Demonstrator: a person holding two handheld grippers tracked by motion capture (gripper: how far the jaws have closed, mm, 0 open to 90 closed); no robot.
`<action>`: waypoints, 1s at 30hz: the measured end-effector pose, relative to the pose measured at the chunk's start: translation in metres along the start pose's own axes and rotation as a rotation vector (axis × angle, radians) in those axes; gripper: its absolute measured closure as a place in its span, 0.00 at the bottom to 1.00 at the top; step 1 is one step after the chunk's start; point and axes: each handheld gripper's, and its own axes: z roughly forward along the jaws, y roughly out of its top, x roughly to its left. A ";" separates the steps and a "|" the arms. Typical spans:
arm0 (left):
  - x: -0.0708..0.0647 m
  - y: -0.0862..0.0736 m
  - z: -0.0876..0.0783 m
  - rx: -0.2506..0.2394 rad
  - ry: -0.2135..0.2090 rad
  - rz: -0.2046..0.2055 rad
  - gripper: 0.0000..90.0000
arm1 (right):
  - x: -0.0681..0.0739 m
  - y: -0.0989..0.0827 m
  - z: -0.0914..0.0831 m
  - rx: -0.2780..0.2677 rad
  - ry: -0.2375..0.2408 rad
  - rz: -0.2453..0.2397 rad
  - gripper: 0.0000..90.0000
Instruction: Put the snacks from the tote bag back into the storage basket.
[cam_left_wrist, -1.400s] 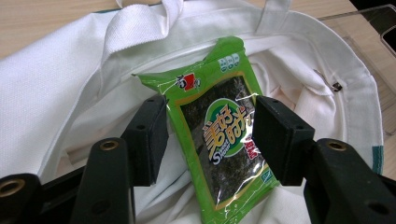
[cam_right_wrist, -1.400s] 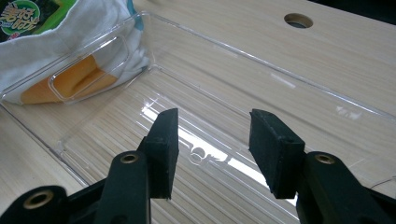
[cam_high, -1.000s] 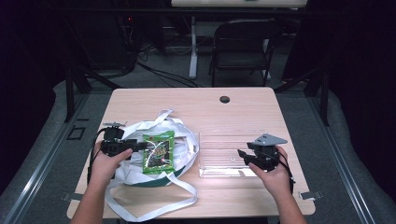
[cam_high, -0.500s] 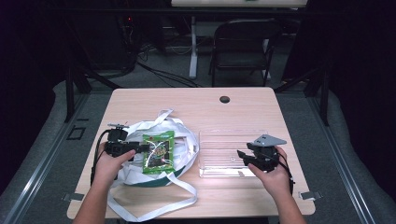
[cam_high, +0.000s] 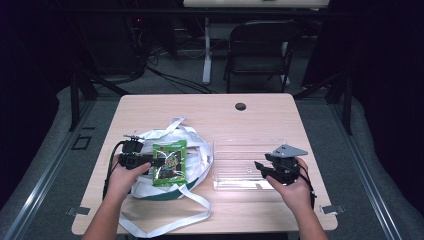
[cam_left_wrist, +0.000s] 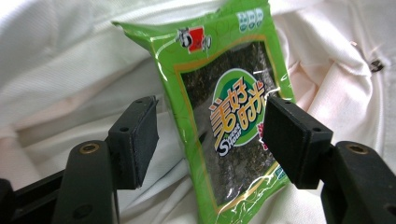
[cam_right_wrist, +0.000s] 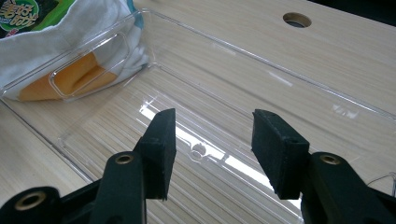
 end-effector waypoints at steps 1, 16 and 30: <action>0.000 0.000 0.000 0.000 0.000 0.000 0.40 | 0.000 0.000 0.000 0.000 0.000 -0.001 0.56; 0.004 -0.005 0.019 0.033 -0.050 -0.020 0.41 | 0.000 -0.001 0.000 0.000 -0.002 0.000 0.55; 0.007 -0.006 0.026 0.058 -0.066 -0.031 0.44 | 0.001 -0.001 0.000 -0.002 -0.003 -0.004 0.55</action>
